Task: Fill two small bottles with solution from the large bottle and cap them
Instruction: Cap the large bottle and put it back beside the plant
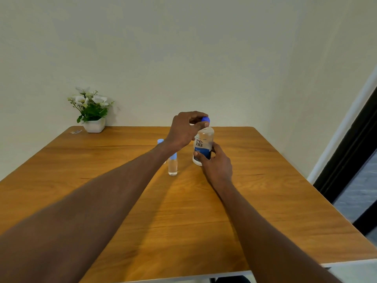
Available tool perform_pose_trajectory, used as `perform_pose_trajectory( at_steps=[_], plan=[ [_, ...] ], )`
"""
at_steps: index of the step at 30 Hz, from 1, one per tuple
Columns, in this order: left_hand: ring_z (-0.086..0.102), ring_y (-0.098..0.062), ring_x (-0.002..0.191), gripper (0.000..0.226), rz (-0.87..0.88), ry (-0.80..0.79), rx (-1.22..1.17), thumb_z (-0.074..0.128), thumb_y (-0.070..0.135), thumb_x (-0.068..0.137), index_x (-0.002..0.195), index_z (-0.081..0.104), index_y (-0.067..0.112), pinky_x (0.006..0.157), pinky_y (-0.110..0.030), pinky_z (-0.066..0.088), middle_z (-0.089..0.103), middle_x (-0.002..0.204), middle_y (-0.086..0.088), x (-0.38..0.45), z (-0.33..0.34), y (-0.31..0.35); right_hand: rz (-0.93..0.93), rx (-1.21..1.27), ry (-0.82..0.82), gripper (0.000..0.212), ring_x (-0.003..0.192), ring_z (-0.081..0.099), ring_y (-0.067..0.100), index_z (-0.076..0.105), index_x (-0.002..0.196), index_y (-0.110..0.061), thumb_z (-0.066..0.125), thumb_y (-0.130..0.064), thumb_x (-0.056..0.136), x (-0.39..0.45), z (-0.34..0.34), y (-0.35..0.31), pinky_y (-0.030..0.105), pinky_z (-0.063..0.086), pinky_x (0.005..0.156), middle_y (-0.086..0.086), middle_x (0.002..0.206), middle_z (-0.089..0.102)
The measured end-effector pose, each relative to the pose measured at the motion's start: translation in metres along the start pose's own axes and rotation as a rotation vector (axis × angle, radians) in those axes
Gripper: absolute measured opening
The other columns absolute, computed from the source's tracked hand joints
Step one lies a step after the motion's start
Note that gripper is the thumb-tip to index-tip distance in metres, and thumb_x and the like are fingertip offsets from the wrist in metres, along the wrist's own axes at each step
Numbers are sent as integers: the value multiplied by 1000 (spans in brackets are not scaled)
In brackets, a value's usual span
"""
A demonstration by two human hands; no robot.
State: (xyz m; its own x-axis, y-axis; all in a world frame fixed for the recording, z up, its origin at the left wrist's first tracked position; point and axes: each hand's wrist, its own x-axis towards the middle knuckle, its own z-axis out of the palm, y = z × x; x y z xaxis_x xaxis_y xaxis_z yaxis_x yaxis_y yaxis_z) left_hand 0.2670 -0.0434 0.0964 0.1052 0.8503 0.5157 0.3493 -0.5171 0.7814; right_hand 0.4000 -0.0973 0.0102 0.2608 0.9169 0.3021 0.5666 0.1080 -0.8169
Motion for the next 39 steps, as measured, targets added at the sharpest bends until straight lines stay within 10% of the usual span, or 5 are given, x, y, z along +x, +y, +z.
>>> perform_pose_trajectory(
  at_steps=[18,24,31,39],
  plan=[
    [69,-12,101,82,-9,71,44,89,23,81,149,45,22,69,-33,63,62,130,4,-10,-3,5,11,35,11,72,124,65,16,51,150,-29,77,-55,88,-1,-2,0,33,52,94,-8,142,65],
    [68,-11,103,71,-16,206,78,87,29,83,143,51,21,79,-41,63,66,119,3,-26,-42,3,36,81,19,73,121,66,15,55,147,-31,80,-57,84,-5,-5,-5,30,52,90,-10,141,66],
    [65,-6,100,48,-43,296,178,79,30,92,134,60,18,82,-9,47,70,106,4,-77,-112,-26,59,160,54,69,118,67,11,60,141,-33,84,-55,80,-8,-10,-9,29,52,90,-12,133,69],
    [61,-27,124,41,-292,108,591,70,37,98,133,64,17,97,-41,49,67,133,-6,-129,-189,-90,-79,168,94,69,110,66,5,65,138,-26,86,-55,79,1,-31,-62,22,49,85,-9,130,72]
  ],
)
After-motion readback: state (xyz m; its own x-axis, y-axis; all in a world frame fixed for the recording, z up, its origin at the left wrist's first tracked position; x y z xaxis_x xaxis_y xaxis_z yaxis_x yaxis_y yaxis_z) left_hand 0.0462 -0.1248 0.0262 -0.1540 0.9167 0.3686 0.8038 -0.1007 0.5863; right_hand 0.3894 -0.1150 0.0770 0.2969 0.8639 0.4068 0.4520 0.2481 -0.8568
